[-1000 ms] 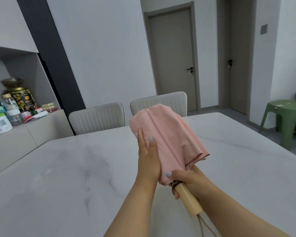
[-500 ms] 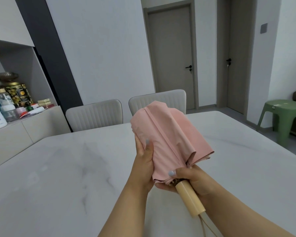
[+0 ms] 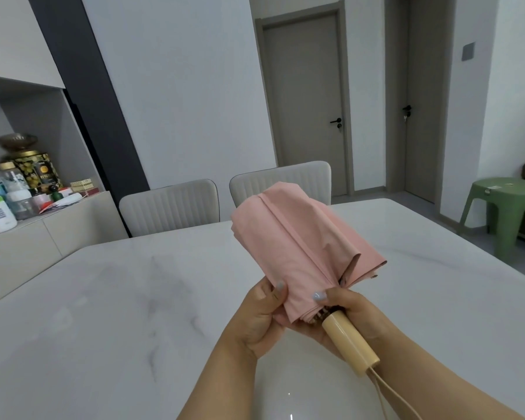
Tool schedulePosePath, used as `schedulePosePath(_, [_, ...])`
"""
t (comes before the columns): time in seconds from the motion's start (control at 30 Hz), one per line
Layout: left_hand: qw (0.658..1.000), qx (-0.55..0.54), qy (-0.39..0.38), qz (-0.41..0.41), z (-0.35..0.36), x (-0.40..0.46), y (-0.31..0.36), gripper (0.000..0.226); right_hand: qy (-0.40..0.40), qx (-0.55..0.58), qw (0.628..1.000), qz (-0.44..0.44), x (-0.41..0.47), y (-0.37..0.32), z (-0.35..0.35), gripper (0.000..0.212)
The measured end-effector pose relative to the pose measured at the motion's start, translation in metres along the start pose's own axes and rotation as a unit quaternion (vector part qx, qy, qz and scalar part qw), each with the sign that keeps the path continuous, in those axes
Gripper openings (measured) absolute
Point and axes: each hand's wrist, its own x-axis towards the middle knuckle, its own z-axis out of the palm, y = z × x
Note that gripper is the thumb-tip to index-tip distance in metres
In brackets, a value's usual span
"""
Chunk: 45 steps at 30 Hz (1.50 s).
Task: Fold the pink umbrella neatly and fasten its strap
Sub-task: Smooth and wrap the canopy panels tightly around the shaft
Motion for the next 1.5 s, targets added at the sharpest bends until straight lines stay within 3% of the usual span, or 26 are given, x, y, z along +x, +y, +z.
schedulePosePath(0.1, [1.000, 0.019, -0.009, -0.014, -0.005, -0.002, 0.001, 0.079, -0.023, -0.007, 1.000, 0.014, -0.001, 0.000, 0.000, 0.098])
schedulePosePath(0.2, [0.999, 0.018, 0.015, -0.033, -0.008, -0.005, 0.003, 0.079, 0.010, -0.044, 0.999, 0.003, -0.001, 0.000, -0.001, 0.089])
schedulePosePath(0.33, [0.975, 0.116, 0.180, -0.063, -0.007, -0.005, 0.017, 0.093, 0.089, -0.113, 0.989, -0.041, -0.001, -0.003, -0.002, 0.077])
schedulePosePath(0.43, [0.926, 0.235, 0.295, 0.022, 0.003, 0.006, 0.046, 0.083, 0.118, -0.134, 0.982, -0.058, -0.002, -0.005, -0.002, 0.071])
schedulePosePath(0.5, [0.903, 0.298, 0.301, 0.075, 0.011, 0.020, 0.074, 0.064, 0.125, -0.154, 0.978, -0.057, -0.003, -0.006, -0.002, 0.068])
schedulePosePath(0.6, [0.872, 0.395, 0.276, 0.084, 0.019, 0.047, 0.112, 0.056, 0.112, -0.203, 0.971, -0.061, -0.003, -0.006, -0.002, 0.062])
schedulePosePath(0.7, [0.831, 0.488, 0.250, 0.092, 0.030, 0.068, 0.134, 0.028, 0.102, -0.235, 0.964, -0.067, -0.002, -0.005, -0.003, 0.062])
schedulePosePath(0.8, [0.792, 0.564, 0.231, 0.049, 0.037, 0.080, 0.148, 0.030, 0.093, -0.257, 0.959, -0.072, 0.000, -0.006, -0.006, 0.063])
schedulePosePath(0.93, [0.792, 0.569, 0.216, -0.044, 0.034, 0.090, 0.157, 0.057, 0.076, -0.283, 0.953, -0.076, 0.002, -0.008, -0.008, 0.056])
schedulePosePath(1.03, [0.796, 0.568, 0.201, -0.064, 0.035, 0.093, 0.162, 0.038, 0.082, -0.294, 0.949, -0.078, 0.003, -0.009, -0.011, 0.059])
schedulePosePath(1.13, [0.777, 0.597, 0.182, -0.083, 0.039, 0.095, 0.170, 0.028, 0.077, -0.304, 0.946, -0.079, 0.003, -0.012, -0.011, 0.053])
schedulePosePath(1.27, [0.803, 0.574, 0.154, -0.044, 0.042, 0.098, 0.180, 0.016, 0.065, -0.301, 0.947, -0.088, 0.002, -0.016, -0.008, 0.042])
schedulePosePath(1.5, [0.852, 0.490, 0.185, 0.011, 0.039, 0.099, 0.186, 0.031, 0.072, -0.293, 0.950, -0.084, 0.001, -0.018, -0.007, 0.044])
